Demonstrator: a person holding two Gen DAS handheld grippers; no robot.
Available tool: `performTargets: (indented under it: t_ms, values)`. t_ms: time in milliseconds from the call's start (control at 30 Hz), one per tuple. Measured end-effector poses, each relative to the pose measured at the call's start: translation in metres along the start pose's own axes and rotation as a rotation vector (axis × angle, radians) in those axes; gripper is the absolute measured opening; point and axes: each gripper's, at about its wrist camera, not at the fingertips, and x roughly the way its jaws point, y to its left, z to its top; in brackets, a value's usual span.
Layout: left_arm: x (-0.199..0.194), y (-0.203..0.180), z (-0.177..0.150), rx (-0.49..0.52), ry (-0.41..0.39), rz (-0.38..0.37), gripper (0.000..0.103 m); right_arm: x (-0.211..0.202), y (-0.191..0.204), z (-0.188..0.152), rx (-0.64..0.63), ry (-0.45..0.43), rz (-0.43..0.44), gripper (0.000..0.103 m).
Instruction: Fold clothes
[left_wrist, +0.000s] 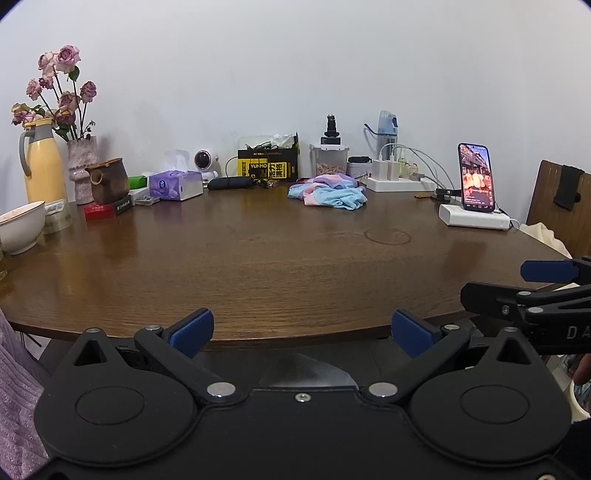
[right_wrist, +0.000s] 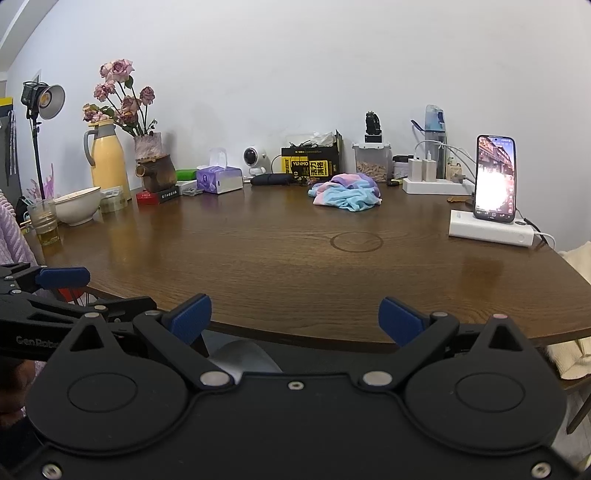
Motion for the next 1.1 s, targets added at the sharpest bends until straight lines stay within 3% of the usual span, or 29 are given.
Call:
performTargets:
  t_ms: [267,533,767,933,1100]
  values:
    - [0.02,0.002,0.015,0.005,-0.02,0.004,0.103,0.016,-0.006,0.008,0.003,-0.024,-0.034,0.1]
    - [0.067,-0.001,0.052,0.018,-0.018,-0.001,0.103,0.062,-0.028,0.035,0.051,-0.037,-0.067,0.1]
    - [0.106,-0.005,0.084,0.059,-0.015,-0.016,0.103,0.102,-0.056,0.075,0.082,-0.052,-0.072,0.1]
    - [0.142,-0.001,0.113,0.036,0.034,-0.03,0.103,0.133,-0.076,0.103,0.094,-0.047,-0.049,0.1]
    - [0.185,-0.006,0.139,0.079,0.061,-0.04,0.103,0.194,-0.094,0.145,0.048,-0.019,-0.054,0.101]
